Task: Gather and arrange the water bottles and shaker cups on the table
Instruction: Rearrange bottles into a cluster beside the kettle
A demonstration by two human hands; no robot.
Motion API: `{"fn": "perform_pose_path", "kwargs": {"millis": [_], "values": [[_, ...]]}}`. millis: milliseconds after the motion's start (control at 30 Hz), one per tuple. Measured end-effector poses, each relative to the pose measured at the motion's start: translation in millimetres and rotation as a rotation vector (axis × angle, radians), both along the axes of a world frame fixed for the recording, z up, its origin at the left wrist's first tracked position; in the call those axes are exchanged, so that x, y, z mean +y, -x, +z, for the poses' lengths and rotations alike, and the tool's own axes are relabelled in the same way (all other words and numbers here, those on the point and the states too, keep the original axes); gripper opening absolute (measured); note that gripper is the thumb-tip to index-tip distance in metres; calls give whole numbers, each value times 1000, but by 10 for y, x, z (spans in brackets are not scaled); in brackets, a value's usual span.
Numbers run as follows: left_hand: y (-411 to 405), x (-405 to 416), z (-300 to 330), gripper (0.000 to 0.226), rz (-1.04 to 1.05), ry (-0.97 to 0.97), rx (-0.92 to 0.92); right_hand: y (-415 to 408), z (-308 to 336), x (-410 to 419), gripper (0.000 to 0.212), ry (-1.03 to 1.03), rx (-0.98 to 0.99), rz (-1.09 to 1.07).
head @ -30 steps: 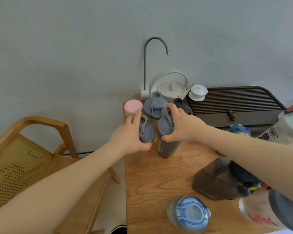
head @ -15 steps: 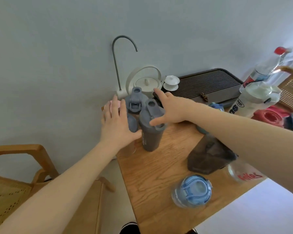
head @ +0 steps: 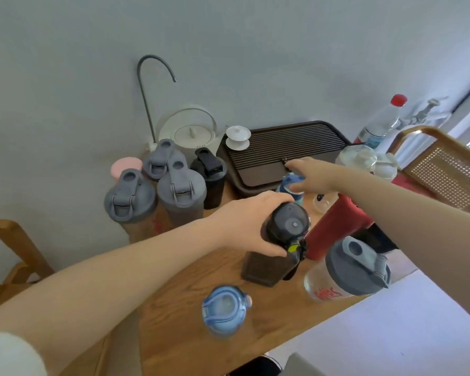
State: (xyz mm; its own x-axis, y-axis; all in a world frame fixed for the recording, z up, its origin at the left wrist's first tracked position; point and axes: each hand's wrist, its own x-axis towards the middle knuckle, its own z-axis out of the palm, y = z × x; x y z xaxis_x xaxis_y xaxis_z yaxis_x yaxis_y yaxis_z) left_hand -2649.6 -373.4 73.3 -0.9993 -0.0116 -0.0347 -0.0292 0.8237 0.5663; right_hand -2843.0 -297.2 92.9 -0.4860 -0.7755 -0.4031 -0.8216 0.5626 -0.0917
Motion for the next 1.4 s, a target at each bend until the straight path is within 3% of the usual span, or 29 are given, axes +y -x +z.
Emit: {"fn": "perform_pose_path", "kwargs": {"millis": [200, 300, 433, 500, 633, 833, 1033, 1200, 1300, 1400], "values": [[-7, 168, -18, 77, 167, -111, 13, 146, -231, -8, 73, -87, -13, 148], [-20, 257, -46, 76, 238, -173, 57, 207, -351, -33, 71, -159, 119, 263], [-48, 331, -49, 73, 387, -218, 113, 326, -422, -102, 62, -81, 242, 264], [-50, 367, -1, 73, 467, -207, 141, 397, -438, -135, 60, -71, 210, 189], [78, 261, 174, 74, 684, -172, 227, 443, -396, -156, 72, -257, -35, 109], [255, -64, 153, 69, 844, 55, 138, 430, -425, -193, 72, -281, 56, 248], [276, -368, 216, 70, 765, 480, -94, 353, -391, -255, 80, -396, 50, 419], [285, -553, 356, 80, 562, 564, -260, 233, -333, -344, 78, -429, 64, 466], [346, -599, 353, 83, 459, 648, -272, 190, -307, -413, 73, -384, 34, 450], [360, -638, 342, 85, 374, 596, -285, 195, -345, -414, 68, -283, 26, 386]]}}
